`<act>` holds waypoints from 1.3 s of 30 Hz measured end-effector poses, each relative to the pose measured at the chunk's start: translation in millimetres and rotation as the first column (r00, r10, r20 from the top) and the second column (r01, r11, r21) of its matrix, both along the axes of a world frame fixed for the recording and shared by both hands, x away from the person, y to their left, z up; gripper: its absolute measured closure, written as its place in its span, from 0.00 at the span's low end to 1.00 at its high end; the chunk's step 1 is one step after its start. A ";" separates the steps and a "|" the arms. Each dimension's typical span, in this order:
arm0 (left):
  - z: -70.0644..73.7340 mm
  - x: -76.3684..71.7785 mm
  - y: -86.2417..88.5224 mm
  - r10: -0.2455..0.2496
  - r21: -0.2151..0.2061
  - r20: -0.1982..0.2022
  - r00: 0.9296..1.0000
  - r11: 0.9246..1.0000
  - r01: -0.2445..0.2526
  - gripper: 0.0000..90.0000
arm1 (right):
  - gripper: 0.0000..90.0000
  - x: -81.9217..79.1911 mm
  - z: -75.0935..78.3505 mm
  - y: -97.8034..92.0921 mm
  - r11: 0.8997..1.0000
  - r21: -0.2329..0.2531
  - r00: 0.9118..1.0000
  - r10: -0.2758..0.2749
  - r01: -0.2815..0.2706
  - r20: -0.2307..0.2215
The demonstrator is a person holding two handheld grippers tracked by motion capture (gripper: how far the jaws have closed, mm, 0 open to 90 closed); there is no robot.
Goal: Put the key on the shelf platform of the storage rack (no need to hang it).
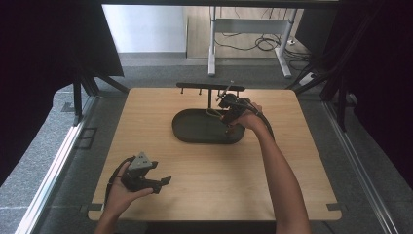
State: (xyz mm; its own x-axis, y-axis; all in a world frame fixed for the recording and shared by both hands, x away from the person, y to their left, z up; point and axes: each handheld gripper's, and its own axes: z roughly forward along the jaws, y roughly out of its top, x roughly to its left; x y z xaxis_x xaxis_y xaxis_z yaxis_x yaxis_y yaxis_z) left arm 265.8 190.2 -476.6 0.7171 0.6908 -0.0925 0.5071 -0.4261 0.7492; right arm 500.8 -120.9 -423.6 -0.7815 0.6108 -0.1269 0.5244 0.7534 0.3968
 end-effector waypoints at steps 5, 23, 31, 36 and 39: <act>-0.5 0.2 -0.6 -0.001 0.004 0.000 1.000 1.000 0.001 0.26 | 0.74 0.8 -5.9 -1.4 1.000 0.004 1.000 0.003 -0.003 0.001; -0.9 -0.3 -3.8 -0.015 0.013 -0.004 1.000 1.000 0.015 0.26 | 0.65 -3.1 -8.6 -0.8 1.000 0.015 1.000 0.023 -0.023 0.012; -1.4 -0.2 -5.0 -0.014 0.013 -0.006 1.000 1.000 0.014 0.26 | 0.61 -9.8 -0.2 -7.4 0.998 0.062 1.000 -0.009 0.008 0.018; -2.1 -0.3 -7.1 -0.021 0.016 -0.009 1.000 1.000 0.021 0.26 | 0.59 -18.1 7.1 -13.5 0.995 0.095 0.999 -0.014 0.011 0.033; -2.6 -0.1 -8.4 -0.025 0.022 -0.009 1.000 0.999 0.025 0.26 | 0.58 -26.1 12.2 -18.4 0.992 0.122 0.999 -0.017 0.011 0.044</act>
State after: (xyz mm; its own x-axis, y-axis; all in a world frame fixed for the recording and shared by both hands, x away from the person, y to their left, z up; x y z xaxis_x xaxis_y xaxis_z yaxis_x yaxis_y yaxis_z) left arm 265.8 181.7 -479.2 0.7335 0.6744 -0.0842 0.5027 -0.4550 0.7350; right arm 474.7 -139.3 -411.3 -0.7678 0.6349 -0.0859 0.5141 0.6905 0.5088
